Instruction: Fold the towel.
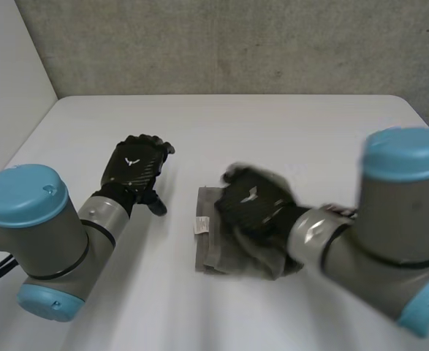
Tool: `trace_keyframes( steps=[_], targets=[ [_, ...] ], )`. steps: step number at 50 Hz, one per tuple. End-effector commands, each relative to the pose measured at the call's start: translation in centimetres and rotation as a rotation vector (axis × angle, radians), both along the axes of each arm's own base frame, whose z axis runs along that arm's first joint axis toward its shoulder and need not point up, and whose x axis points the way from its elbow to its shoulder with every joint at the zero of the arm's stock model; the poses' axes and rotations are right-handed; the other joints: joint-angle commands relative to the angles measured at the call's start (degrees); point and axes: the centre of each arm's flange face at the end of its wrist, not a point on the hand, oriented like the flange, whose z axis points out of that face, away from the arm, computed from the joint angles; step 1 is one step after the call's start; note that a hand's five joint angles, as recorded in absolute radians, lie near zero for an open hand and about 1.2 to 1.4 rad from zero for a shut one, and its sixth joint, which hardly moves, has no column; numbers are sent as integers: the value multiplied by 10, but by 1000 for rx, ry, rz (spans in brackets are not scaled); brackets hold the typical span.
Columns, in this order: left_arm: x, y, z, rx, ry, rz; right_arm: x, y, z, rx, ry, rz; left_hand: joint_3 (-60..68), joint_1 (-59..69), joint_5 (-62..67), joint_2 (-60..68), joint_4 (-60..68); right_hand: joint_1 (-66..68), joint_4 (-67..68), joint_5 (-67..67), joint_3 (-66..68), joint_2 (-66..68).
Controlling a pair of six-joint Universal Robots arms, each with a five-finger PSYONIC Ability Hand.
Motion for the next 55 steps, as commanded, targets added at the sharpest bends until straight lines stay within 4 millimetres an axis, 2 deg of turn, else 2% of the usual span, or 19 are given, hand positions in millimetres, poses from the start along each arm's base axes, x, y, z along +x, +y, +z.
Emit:
trace_keyframes(
  steps=[1,8,9,10,11,13,20,23,25,28,30,31,33,34,36,39,42,47,55],
  targets=[
    [2,-1,0,1,0,16,33,28,-40,47,58,90,-30,-57,-17,-40,-34,48,-44,30,-25,82],
    [3,-3,2,-6,3,34,39,20,-42,-10,11,52,-30,-61,-20,-43,-34,48,-44,30,-25,82],
    [3,-4,3,-10,5,36,39,18,-42,-12,-11,31,-30,-59,-19,-41,-34,-41,-44,-60,-25,-8],
    [2,-5,5,-17,9,36,38,15,-39,-8,-40,7,-30,-59,-19,-41,-34,-258,-44,-277,-25,-225],
    [2,-5,5,-17,9,36,38,15,-39,-8,-40,7,-30,-59,-19,-41,-34,-260,-44,-279,-25,-227],
    [0,-8,9,-29,17,36,36,14,-31,17,-84,-36,-30,-59,-19,-41,-34,-652,-44,-670,-25,-618],
    [-4,-7,14,-43,27,24,29,20,-29,139,-143,-87,-30,-62,-22,-45,-34,-652,-44,-670,-25,-618],
    [-7,-6,18,-51,35,15,15,12,-17,173,-191,-153,-30,-62,-22,-45,-34,-652,-44,-670,-25,-618],
    [-17,2,26,-72,51,-19,-11,-7,2,180,-253,-250,-30,-62,-22,-45,-34,-652,-44,-670,-25,-618],
    [-23,6,30,-80,64,-39,-23,-16,9,188,-280,-300,-30,-62,-22,-45,-34,-652,-44,-670,-25,-618],
    [-34,12,37,-87,101,-70,-45,-32,16,219,-321,-397,-30,-62,-22,-45,-34,-652,-44,-670,-25,-618],
    [-34,12,37,-87,101,-70,-45,-32,16,219,-321,-398,-30,-62,-22,-45,-34,-652,-44,-670,-25,-618],
    [-43,19,42,-77,143,-100,-69,-52,13,255,-341,-504,-30,-62,-22,-45,-34,-652,-44,-670,-25,-618],
    [-43,19,42,-77,144,-100,-69,-52,13,256,-341,-505,-30,-62,-22,-45,-34,-652,-44,-670,-25,-618],
    [-53,26,43,-49,192,-135,-89,-67,8,288,-353,-580,-30,-59,-19,-41,-34,-652,-44,-670,-25,-618],
    [-59,32,44,-32,209,-154,-94,-70,4,306,-360,-593,-30,-59,-19,-41,-34,-652,-44,-670,-25,-618],
    [-76,47,25,40,196,-209,-96,-74,-12,391,-375,-601,-30,-59,-19,-41,-34,-652,-44,-670,-25,-618],
    [-85,63,7,100,149,-247,-90,-77,-32,504,-397,-593,-30,-61,-20,-43,-34,-652,-44,-670,-25,-618],
    [-81,70,-19,169,84,-245,-83,-81,-44,550,-419,-574,-30,-59,-19,-41,-34,-652,-44,-670,-25,-618]
  ],
)
